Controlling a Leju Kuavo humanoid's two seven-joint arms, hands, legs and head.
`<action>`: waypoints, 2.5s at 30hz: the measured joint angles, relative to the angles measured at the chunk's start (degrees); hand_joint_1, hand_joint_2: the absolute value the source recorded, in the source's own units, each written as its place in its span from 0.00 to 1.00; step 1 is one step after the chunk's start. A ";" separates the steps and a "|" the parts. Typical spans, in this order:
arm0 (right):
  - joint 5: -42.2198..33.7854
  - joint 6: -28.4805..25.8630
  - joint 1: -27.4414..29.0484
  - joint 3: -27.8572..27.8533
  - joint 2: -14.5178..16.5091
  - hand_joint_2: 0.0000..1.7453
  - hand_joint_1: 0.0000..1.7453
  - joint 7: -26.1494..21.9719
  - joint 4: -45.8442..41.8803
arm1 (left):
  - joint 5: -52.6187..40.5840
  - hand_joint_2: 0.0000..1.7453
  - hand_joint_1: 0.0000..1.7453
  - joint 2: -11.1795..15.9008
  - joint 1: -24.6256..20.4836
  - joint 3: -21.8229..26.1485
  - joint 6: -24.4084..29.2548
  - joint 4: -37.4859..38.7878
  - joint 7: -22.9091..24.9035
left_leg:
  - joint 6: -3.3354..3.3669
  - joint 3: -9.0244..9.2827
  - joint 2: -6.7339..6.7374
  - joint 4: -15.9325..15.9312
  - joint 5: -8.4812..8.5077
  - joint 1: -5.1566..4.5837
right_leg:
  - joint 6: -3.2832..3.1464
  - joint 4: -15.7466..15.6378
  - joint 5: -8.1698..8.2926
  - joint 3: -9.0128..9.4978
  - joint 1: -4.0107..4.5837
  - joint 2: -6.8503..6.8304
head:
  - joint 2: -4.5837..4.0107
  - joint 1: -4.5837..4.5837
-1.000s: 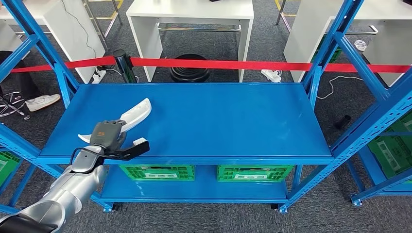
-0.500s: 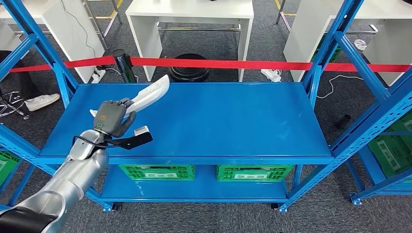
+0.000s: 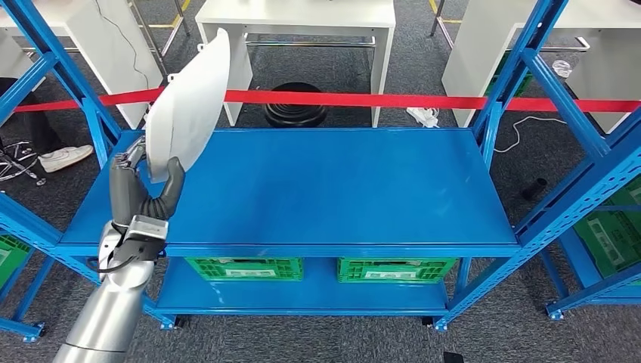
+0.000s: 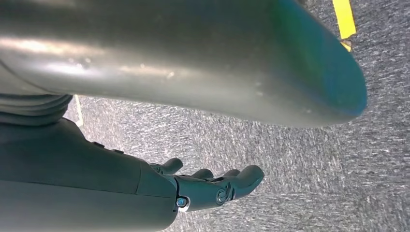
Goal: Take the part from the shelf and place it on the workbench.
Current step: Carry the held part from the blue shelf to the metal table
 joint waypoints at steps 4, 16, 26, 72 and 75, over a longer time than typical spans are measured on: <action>0.05 0.03 -0.03 0.00 -0.22 0.00 0.00 0.15 0.00 | 0.00 1.00 1.00 0.33 1.43 0.04 -0.14 -4.21 -0.07 | 0.00 0.00 0.00 0.00 0.00 0.00 | 0.00 0.00 0.01 0.01 0.01 -0.02 | 0.00 0.01; 0.96 0.83 -0.07 0.00 0.15 0.00 0.00 2.80 0.00 | 0.41 1.00 1.00 -0.08 3.14 -0.17 -4.55 -11.31 -0.31 | 0.00 0.02 0.00 0.00 0.01 0.00 | 0.00 0.00 0.03 0.01 0.00 -0.02 | 0.00 0.00; 2.62 1.20 -0.12 0.02 -0.10 0.00 0.00 1.52 0.00 | 6.16 1.00 1.00 -0.70 5.56 -6.33 -15.49 -24.91 -0.40 | 0.92 -0.06 0.01 0.58 -0.64 -0.53 | 0.77 -0.13 -0.14 0.26 -0.59 -0.03 | 0.00 0.00; 4.33 -1.47 -0.84 -0.09 -3.11 0.00 0.00 0.92 -0.01 | 6.39 1.00 1.00 2.26 14.30 -7.20 -11.49 -34.14 -0.37 | -0.07 -3.36 0.92 1.90 1.78 0.35 | 0.44 1.85 -3.75 2.71 -0.01 0.11 | 0.00 0.36; 4.86 2.95 -0.92 -0.09 -3.29 0.00 0.00 0.96 0.00 | 6.24 1.00 1.00 2.75 14.96 -7.22 -11.37 -34.59 -0.39 | -1.10 -3.80 0.77 2.00 2.06 0.53 | -1.04 1.58 -2.40 1.38 -0.03 -0.13 | 0.00 0.41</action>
